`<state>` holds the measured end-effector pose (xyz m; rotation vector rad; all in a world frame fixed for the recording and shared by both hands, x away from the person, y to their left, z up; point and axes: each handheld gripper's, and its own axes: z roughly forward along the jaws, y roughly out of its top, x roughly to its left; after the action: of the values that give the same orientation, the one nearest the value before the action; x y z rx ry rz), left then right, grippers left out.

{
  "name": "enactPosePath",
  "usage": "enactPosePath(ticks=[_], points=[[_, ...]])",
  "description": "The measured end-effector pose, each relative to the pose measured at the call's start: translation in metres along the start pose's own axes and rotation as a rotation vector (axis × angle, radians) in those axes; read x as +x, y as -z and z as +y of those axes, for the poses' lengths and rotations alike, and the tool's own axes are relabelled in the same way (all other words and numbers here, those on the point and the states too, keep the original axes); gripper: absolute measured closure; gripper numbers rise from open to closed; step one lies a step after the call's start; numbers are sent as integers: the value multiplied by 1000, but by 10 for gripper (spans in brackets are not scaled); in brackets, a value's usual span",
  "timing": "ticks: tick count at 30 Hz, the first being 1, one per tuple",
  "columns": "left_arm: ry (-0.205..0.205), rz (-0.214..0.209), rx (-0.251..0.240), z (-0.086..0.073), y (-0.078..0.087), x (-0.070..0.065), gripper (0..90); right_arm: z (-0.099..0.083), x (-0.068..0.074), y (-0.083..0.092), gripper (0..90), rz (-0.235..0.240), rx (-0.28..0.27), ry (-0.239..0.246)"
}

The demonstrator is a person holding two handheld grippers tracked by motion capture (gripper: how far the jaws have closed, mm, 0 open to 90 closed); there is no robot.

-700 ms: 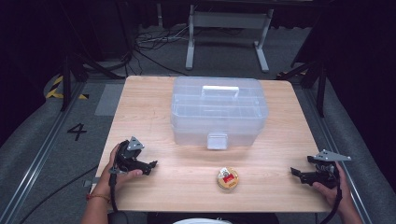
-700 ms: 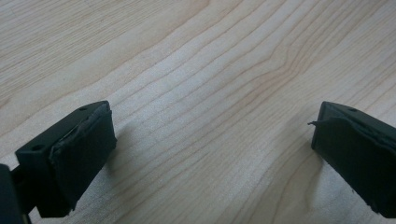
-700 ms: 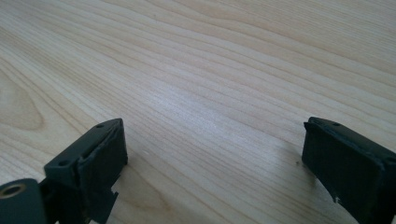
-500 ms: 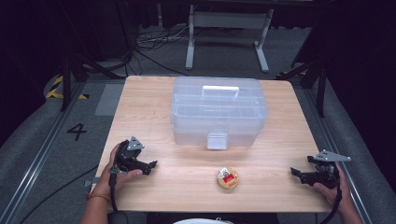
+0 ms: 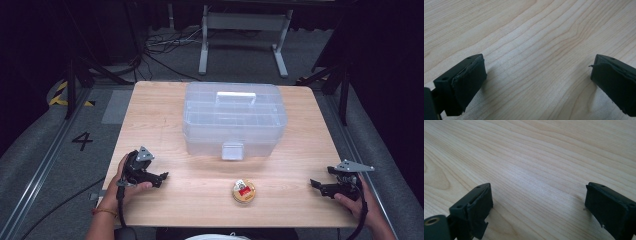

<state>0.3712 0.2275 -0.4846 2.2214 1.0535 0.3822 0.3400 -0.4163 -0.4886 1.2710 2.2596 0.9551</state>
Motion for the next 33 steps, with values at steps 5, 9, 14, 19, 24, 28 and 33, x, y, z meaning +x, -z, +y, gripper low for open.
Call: enactPosePath(ticks=[5, 9, 14, 19, 24, 28, 33], points=[[-1, 1, 0, 0, 0, 0, 6, 4, -3, -3, 26, 3, 29, 7], [-4, 2, 0, 0, 0, 0, 6, 6, -4, -3, 70, -51, 0, 40], [-11, -3, 0, 0, 1, 1, 9, 8, -7, -3, 145, -72, -39, 50], [-15, -3, 1, 0, 1, 2, 10, 19, -8, 2, 170, -64, -67, 74], [-13, -3, 1, 0, 1, 2, 14, 50, -8, 13, 204, -18, -123, 98], [3, -2, 16, 1, 1, 0, 15, 82, -6, 21, 235, 18, -169, 119], [2, -1, 26, 3, 1, 1, 14, 118, -2, 29, 261, 36, -220, 134]])
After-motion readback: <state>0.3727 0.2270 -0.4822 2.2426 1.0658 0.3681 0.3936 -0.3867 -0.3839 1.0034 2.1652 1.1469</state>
